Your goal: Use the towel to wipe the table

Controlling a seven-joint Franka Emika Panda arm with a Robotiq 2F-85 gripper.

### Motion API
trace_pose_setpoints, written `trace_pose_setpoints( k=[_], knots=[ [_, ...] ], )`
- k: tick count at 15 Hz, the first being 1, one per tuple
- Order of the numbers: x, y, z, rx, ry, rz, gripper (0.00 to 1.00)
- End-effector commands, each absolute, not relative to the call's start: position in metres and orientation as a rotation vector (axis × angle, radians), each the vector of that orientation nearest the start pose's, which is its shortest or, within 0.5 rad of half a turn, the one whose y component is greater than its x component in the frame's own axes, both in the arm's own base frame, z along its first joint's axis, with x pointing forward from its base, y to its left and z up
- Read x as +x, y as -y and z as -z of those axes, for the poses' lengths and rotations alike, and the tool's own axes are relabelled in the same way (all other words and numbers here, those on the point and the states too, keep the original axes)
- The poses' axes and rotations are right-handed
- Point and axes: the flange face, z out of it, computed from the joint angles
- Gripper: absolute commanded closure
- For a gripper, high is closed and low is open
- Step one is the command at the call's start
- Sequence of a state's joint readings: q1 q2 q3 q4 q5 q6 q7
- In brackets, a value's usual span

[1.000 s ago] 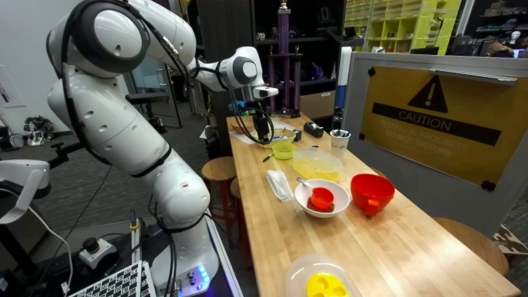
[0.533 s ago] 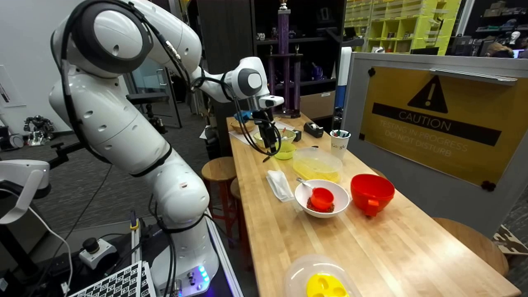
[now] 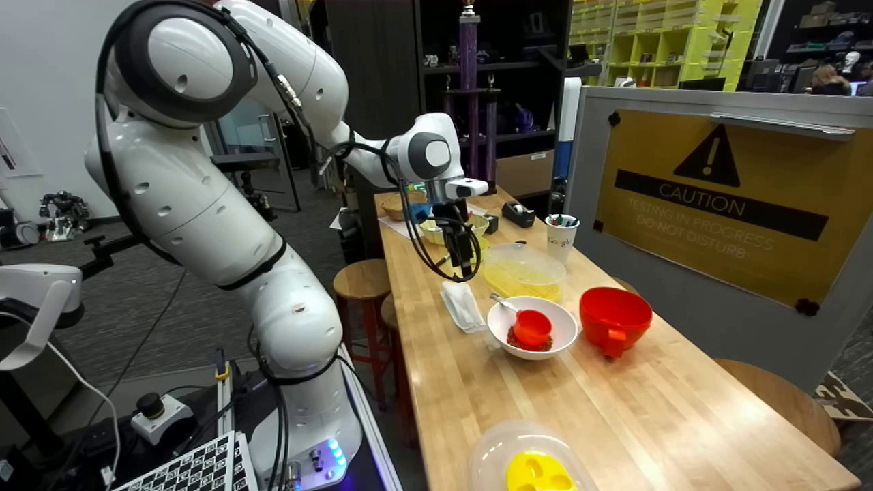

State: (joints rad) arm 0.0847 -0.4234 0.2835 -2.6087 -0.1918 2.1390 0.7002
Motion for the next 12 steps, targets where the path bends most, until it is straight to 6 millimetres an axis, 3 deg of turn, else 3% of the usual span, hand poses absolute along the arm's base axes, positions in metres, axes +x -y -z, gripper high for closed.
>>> trace_pose_setpoints(
  k=[1, 8, 12],
  knots=[
    [0.354, -0.13, -0.38, -3.392, -0.36, 0.151, 0.0],
    [0.349, -0.153, -0.365, -3.365, -0.225, 0.198, 0.0],
    [0.348, -0.156, -0.351, -3.369, -0.177, 0.151, 0.0]
  ],
)
